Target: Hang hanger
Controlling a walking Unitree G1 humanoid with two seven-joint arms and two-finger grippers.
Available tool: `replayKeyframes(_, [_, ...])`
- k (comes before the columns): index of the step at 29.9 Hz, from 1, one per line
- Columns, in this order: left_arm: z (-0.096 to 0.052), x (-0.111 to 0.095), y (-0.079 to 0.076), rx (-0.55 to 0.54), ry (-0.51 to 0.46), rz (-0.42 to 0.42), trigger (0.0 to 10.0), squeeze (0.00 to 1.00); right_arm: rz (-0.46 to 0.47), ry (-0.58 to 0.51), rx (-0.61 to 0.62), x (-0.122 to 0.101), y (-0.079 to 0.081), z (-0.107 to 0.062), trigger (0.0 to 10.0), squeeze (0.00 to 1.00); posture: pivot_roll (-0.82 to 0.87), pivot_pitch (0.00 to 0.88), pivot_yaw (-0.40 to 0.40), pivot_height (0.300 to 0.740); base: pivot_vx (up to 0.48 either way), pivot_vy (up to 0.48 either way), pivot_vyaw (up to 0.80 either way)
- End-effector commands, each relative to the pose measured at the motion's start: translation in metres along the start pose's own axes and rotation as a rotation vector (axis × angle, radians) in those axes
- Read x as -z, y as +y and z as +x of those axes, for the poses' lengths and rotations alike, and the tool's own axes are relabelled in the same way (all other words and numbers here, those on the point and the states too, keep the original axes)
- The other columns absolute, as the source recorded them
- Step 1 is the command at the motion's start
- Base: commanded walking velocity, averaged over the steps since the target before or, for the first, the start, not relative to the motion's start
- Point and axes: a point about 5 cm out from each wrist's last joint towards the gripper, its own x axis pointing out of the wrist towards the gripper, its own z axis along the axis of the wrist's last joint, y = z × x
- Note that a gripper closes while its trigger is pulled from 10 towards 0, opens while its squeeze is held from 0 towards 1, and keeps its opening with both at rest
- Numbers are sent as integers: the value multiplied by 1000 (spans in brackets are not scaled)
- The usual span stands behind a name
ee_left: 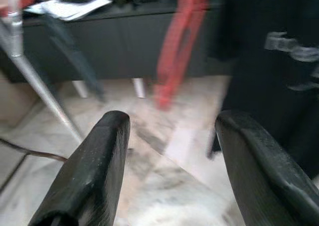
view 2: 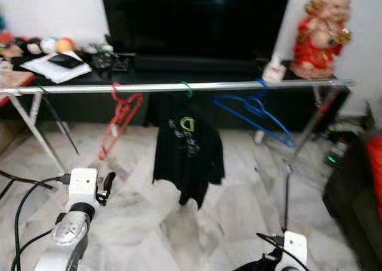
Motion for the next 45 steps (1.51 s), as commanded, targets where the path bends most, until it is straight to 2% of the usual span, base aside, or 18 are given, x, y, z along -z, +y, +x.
replayKeyframes(1, [1, -1, 4, 1, -3, 44, 10000, 0, 6, -18, -16, -6, 7, 2, 10000, 0, 67, 0, -44, 740, 0, 0, 0])
replayKeyframes(10, [0, -2, -4, 76, -11, 88, 10000, 0, 14, -4, -20, 0, 11, 1, 10000, 0, 64, 0, -30, 740, 0, -44, 0])
replayKeyframes(39, [0, -10, -5, 60, -33, 104, 10000, 0, 15, 0, -18, 0, 12, 1, 10000, 0, 69, 0, -45, 740, 0, -469, 0])
replayKeyframes(45, [0, -10, -4, 41, -35, 87, 10000, 0, 11, 0, -20, 0, 12, 1, 10000, 0, 68, 0, -48, 740, 0, 0, 0])
